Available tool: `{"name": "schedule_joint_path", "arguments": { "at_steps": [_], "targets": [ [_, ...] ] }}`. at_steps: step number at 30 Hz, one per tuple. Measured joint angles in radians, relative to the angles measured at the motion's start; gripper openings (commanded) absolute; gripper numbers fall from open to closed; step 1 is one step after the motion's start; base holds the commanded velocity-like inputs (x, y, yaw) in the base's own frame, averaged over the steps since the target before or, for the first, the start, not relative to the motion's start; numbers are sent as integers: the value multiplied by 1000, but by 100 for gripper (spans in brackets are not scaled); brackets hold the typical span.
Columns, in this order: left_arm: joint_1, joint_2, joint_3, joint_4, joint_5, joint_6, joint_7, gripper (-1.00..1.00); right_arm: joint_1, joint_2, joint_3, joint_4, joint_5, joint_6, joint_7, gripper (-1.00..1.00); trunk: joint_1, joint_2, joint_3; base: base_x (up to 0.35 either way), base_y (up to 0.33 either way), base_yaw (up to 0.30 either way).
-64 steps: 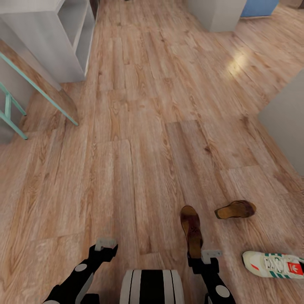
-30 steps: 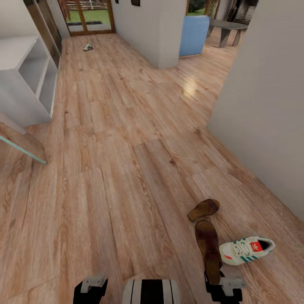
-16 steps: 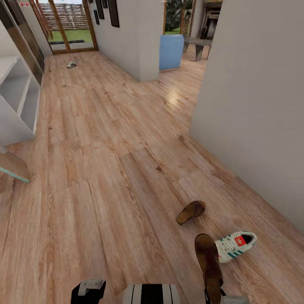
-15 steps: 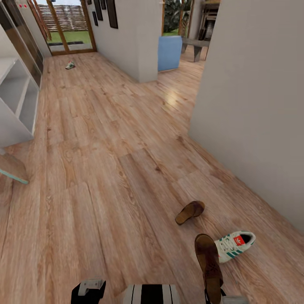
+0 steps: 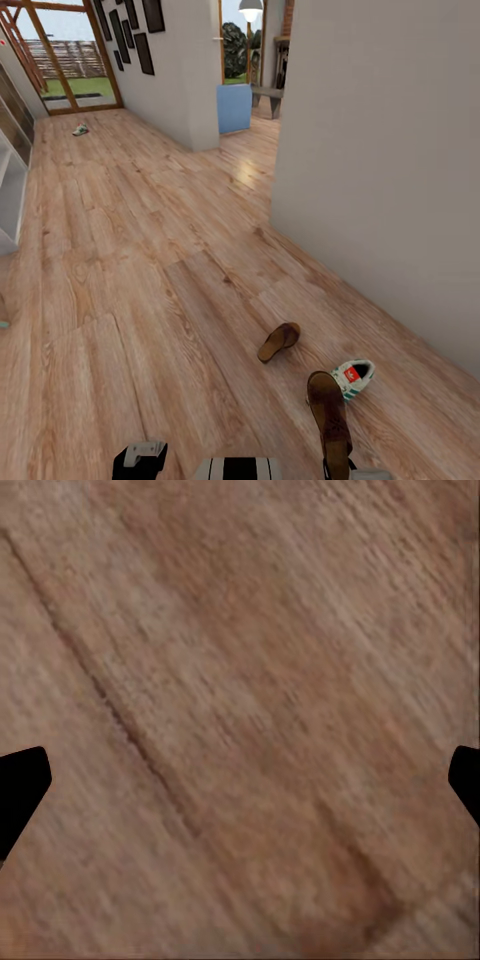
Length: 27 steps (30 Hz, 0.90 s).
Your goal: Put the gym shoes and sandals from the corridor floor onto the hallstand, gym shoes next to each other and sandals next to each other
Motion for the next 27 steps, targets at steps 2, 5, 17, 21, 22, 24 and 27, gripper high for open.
{"name": "schedule_joint_path", "arguments": {
  "at_steps": [2, 5, 17, 21, 22, 24, 27],
  "targets": [
    [0, 0, 0, 0, 0, 0, 0, 100, 0, 0, 0, 0, 0, 0, 0, -100, -1, 0, 10, 0, 0, -261],
    [0, 0, 0, 0, 0, 0, 0, 100, 0, 0, 0, 0, 0, 0, 0, -100, -2, 1, 24, 0, 0, -261],
    [0, 0, 0, 0, 1, 0, 0, 100, 0, 0, 0, -1, 0, 0, 0, -100, -14, 17, 80, 0, 0, -261],
    [0, -1, 0, 0, 0, 0, -1, 100, 0, 1, 0, 0, 0, 0, 0, -100, -30, 45, 96, 0, 0, -261],
    [0, -1, 0, 0, 0, 0, -1, 100, 0, 1, 0, 0, 0, 0, 0, -100, -30, 46, 97, 0, 0, -261],
    [0, -1, -1, 0, 1, 0, -1, 100, 0, 1, 0, 0, 0, 0, 1, -100, -30, 46, 98, 0, 0, -261],
    [0, -1, -2, 0, -2, -2, -2, 100, 0, 1, 0, 0, 0, 0, 1, -100, -30, 46, 101, 0, 0, -261]
  ]
}}
